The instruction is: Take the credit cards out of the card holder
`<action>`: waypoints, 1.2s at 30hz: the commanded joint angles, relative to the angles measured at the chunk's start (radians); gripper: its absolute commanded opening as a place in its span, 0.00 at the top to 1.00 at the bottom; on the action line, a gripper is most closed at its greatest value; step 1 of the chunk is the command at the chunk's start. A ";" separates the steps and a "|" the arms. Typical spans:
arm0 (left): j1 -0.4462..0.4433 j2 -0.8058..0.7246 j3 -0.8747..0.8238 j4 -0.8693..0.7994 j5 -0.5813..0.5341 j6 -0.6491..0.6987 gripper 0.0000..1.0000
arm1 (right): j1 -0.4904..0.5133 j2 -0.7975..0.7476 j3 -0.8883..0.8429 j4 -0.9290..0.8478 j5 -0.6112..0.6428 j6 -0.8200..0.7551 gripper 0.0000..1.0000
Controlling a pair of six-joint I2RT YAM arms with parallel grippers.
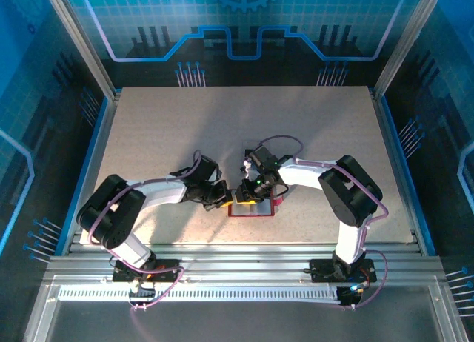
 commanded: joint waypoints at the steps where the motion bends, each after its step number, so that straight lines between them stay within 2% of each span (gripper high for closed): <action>1: -0.006 0.034 0.011 -0.033 0.020 0.008 0.94 | 0.008 -0.017 -0.008 -0.029 0.020 -0.004 0.69; 9: -0.007 0.038 0.033 -0.136 -0.040 0.055 0.94 | 0.007 -0.028 -0.003 -0.040 0.028 -0.004 0.68; 29: -0.007 0.056 0.053 -0.167 -0.029 0.077 0.95 | -0.031 -0.084 -0.027 -0.081 0.051 -0.028 0.66; 36: -0.007 0.054 0.061 -0.170 -0.031 0.077 0.94 | -0.035 -0.079 -0.051 0.004 -0.035 0.004 0.67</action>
